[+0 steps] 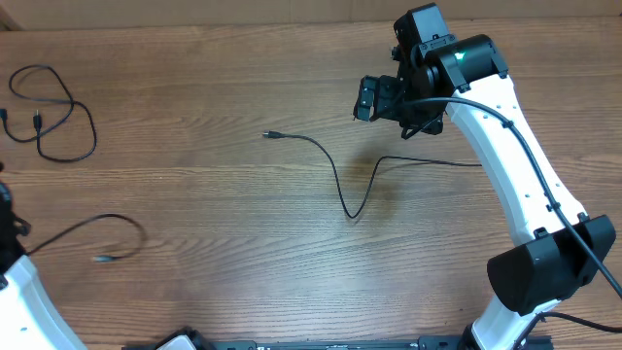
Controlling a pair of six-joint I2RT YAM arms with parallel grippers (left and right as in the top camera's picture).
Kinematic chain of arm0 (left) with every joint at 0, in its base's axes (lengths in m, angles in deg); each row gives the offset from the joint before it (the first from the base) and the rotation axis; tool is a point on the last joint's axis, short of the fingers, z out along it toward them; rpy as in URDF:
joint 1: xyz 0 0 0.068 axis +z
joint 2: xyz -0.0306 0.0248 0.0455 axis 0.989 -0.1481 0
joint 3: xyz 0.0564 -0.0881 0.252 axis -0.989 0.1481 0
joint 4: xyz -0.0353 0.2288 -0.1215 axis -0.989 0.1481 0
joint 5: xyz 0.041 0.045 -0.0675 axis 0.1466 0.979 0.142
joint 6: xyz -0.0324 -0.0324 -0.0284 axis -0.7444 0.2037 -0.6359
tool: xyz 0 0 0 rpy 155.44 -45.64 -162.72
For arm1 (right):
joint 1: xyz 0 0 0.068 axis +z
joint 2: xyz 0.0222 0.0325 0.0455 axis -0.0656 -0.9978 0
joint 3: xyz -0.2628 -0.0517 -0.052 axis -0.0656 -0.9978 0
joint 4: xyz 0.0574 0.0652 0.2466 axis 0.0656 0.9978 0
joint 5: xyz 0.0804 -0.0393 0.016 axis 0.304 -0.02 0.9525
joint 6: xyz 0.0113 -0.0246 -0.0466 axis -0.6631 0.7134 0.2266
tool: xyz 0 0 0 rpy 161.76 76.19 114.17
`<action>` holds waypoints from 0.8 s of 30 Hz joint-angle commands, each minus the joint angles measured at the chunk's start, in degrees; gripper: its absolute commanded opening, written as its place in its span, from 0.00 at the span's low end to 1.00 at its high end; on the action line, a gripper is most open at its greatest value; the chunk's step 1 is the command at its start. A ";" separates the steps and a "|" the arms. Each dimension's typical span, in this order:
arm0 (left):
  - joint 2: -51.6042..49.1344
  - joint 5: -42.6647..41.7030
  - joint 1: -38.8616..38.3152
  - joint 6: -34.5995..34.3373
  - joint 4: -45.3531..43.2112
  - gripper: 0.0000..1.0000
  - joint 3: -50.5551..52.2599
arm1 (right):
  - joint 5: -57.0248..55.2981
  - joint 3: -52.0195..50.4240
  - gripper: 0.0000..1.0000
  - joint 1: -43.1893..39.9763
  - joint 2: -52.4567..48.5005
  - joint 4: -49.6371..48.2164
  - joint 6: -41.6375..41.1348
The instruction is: Untangle cables
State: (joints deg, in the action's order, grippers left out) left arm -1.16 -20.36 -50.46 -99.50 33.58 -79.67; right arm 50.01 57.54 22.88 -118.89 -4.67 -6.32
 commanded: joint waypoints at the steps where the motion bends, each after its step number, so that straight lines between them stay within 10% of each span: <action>1: -0.76 -9.29 6.38 0.44 -3.43 0.04 6.88 | -0.55 -0.07 1.00 -0.11 0.74 -0.09 0.81; 24: -19.80 -30.27 26.10 -1.16 -29.07 0.04 28.70 | -0.59 -0.07 1.00 -0.11 0.74 1.66 0.83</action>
State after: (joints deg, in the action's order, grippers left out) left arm -16.22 -45.32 -25.59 -100.85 6.19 -51.71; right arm 50.01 57.54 22.88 -118.89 -3.08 -5.95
